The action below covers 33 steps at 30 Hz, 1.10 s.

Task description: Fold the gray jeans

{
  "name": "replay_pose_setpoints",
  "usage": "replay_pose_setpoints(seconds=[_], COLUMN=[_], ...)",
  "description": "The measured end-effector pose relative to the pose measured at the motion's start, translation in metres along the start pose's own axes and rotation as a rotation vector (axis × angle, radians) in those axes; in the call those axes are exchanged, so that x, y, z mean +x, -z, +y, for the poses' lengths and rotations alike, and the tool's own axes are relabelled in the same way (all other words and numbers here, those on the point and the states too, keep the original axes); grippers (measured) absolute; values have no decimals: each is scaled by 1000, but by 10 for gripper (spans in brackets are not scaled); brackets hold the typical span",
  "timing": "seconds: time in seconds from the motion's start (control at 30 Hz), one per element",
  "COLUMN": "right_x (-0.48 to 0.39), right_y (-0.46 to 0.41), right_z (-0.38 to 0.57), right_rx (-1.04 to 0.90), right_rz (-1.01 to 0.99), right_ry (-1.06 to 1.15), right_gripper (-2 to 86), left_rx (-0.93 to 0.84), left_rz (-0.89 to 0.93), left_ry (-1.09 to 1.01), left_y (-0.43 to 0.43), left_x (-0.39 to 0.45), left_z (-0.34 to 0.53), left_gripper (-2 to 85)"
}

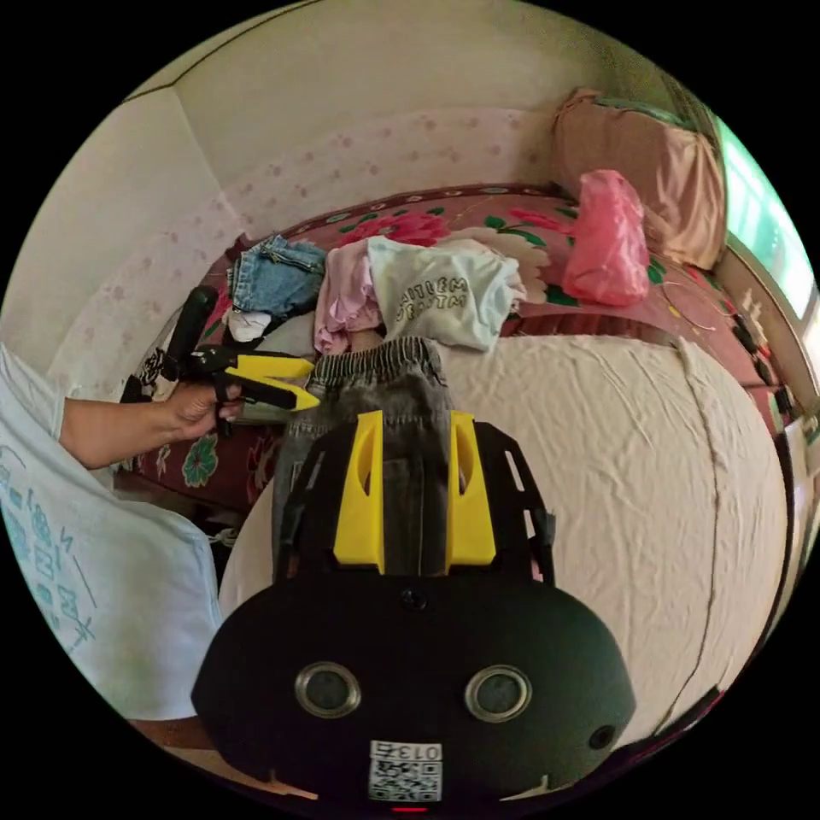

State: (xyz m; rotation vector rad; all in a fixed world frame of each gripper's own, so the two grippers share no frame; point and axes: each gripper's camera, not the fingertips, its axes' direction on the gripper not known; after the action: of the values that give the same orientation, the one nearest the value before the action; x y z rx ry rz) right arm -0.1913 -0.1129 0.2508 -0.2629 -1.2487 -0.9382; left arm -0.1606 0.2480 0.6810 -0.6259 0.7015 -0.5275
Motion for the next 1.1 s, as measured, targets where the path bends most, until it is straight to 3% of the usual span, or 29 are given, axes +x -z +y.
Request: replay_pose_setpoints(seconds=[0.13, 0.3, 0.43, 0.57, 0.77, 0.9, 1.1], right_x=[28, 23, 9, -34, -83, -117, -168], right_y=[-47, -98, -100, -63, 74, 169, 236], right_z=[-59, -90, -91, -77, 3, 104, 256], right_rx=[-170, -361, -393, -301, 73, 230, 187], right_rz=[-163, -136, -96, 11, 116, 199, 350], right_ry=[-20, 43, 93, 299, 435, 391, 146], right_gripper=[114, 120, 93, 76, 73, 70, 67], left_rx=[-17, -77, -38, 37, 150, 126, -56], left_rz=[110, 112, 60, 24, 110, 214, 425], left_ry=[74, 48, 29, -45, -305, -550, -998], left_y=[-20, -35, -25, 7, 61, 73, 17], left_x=[-36, -45, -34, 6, 97, 176, 312], left_z=[-12, -16, -9, 5, 54, 89, 173], left_gripper=[178, 152, 90, 66, 59, 57, 56])
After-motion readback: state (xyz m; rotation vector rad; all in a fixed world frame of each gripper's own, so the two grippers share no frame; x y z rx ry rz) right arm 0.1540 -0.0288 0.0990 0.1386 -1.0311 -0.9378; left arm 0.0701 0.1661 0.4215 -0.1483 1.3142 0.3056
